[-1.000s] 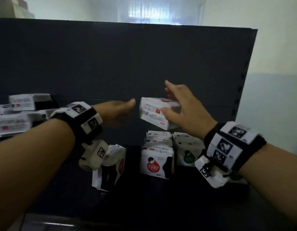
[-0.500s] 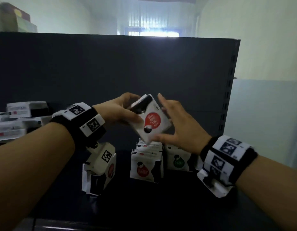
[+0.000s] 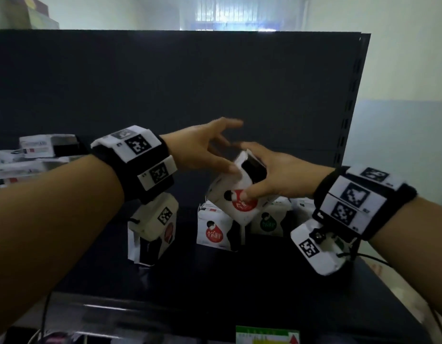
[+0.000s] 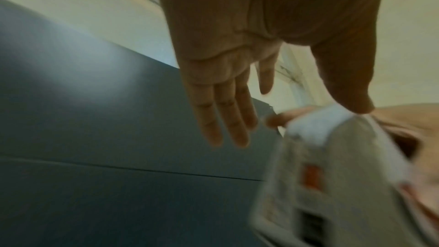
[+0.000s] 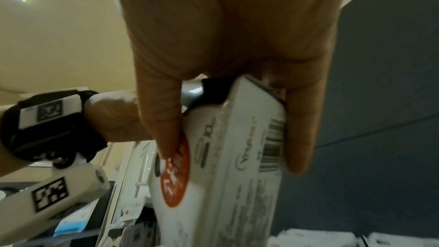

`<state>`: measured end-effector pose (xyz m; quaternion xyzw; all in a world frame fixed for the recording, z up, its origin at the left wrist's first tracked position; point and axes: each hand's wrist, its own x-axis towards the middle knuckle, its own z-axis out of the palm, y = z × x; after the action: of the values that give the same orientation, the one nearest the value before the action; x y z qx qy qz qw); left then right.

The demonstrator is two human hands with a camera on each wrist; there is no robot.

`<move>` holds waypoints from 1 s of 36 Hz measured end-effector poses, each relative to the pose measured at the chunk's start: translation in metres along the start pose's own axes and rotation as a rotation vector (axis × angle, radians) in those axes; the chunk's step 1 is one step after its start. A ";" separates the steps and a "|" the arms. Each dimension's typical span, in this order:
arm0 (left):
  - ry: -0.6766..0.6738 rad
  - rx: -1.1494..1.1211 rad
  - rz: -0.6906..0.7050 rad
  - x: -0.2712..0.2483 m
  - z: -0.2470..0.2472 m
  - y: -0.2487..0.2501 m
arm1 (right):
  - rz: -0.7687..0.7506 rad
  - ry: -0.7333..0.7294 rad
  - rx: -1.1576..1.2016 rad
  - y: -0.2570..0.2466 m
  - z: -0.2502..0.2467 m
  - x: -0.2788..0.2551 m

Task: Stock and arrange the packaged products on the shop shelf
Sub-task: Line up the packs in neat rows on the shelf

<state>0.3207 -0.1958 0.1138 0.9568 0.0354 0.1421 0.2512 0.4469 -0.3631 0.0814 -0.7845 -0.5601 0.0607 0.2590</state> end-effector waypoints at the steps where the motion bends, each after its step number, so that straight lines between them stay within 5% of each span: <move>1: -0.028 0.088 -0.054 -0.002 -0.004 -0.005 | 0.030 -0.005 0.016 0.003 0.003 -0.001; 8: -0.291 0.633 -0.550 -0.024 -0.006 -0.092 | 0.153 -0.028 0.084 0.022 0.046 0.006; 16: -0.318 0.592 -0.634 -0.041 0.028 -0.132 | 0.183 -0.076 0.032 0.019 0.102 0.028; 25: -0.139 0.028 -0.712 -0.049 0.005 -0.172 | 0.121 -0.082 -0.421 0.019 0.113 0.031; 32: -0.155 -0.254 -0.654 -0.043 -0.006 -0.182 | 0.023 -0.046 -0.659 0.014 0.111 0.036; 36: -0.046 -0.330 -0.597 -0.030 -0.008 -0.181 | 0.051 -0.192 -0.611 0.008 0.104 0.041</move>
<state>0.2899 -0.0380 0.0239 0.8537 0.2848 0.0442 0.4338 0.4287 -0.2924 -0.0042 -0.8304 -0.5546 -0.0301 -0.0441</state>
